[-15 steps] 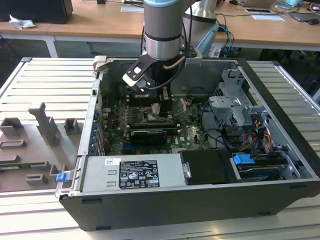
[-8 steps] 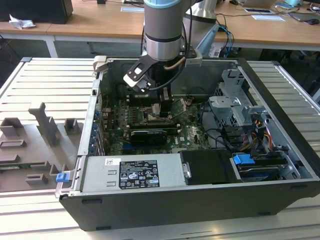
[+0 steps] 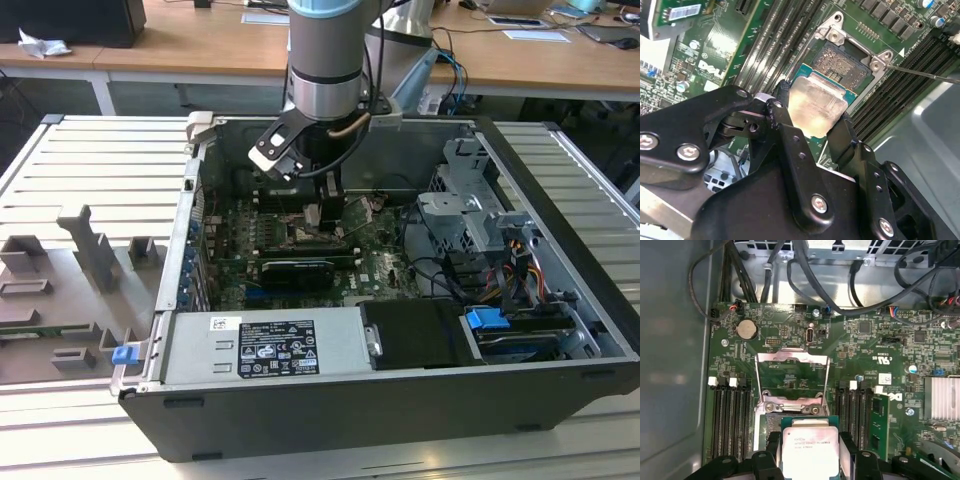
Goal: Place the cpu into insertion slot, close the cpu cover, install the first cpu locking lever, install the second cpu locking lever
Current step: 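Place the cpu into insertion slot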
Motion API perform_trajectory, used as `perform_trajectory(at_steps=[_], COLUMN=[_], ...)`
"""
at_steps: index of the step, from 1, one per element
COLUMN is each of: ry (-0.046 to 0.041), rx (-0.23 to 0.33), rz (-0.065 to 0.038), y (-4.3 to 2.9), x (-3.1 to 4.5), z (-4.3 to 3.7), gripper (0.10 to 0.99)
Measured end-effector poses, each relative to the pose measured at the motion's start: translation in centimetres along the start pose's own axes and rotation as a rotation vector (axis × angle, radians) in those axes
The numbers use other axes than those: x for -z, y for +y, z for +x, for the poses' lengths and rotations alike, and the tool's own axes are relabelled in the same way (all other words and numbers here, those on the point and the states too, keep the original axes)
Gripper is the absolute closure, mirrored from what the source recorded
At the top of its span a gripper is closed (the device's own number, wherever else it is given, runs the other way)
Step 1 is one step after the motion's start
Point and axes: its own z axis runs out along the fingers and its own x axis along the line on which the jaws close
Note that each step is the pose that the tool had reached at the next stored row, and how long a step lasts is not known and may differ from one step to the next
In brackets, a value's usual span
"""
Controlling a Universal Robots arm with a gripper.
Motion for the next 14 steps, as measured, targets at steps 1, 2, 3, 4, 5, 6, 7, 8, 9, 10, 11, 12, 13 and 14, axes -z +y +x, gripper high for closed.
perform_trajectory(at_steps=[1, 2, 3, 4, 5, 6, 7, 8, 9, 10, 11, 12, 13, 14], ry=[-0.0006, -0.0010, -0.0011, -0.0010, -0.0011, -0.0011, -0.0012, -0.0012, -0.0012, -0.0011, -0.0011, -0.0012, -0.0012, -0.0011], rx=[-0.007, -0.012, -0.014, -0.015, -0.014, -0.014, -0.015, -0.015, -0.015, -0.014, -0.014, -0.014, -0.014, -0.015], rz=[0.000, 0.001, 0.001, 0.001, 0.001, 0.001, 0.001, 0.001, 0.001, 0.001, 0.001, 0.001, 0.001, 0.001], y=[-0.01, -0.03, -0.07, -0.23, -0.36, -0.50, -0.65, -0.75, -0.84, -0.87, -0.91, -0.96, -1.00, -1.06], x=[-0.16, -0.27, -0.34, -0.46, -0.51, -0.56, -0.62, -0.68, -0.78, -0.84, -0.93, -1.09, -1.20, -1.36], z=[0.10, 0.17, 0.21, 0.27, 0.30, 0.34, 0.39, 0.44, 0.54, 0.62, 0.72, 0.91, 1.04, 1.21], gripper=[0.541, 0.541, 0.541, 0.541, 0.541, 0.541, 0.541, 0.541, 0.541, 0.541, 0.541, 0.541, 0.541, 0.541])
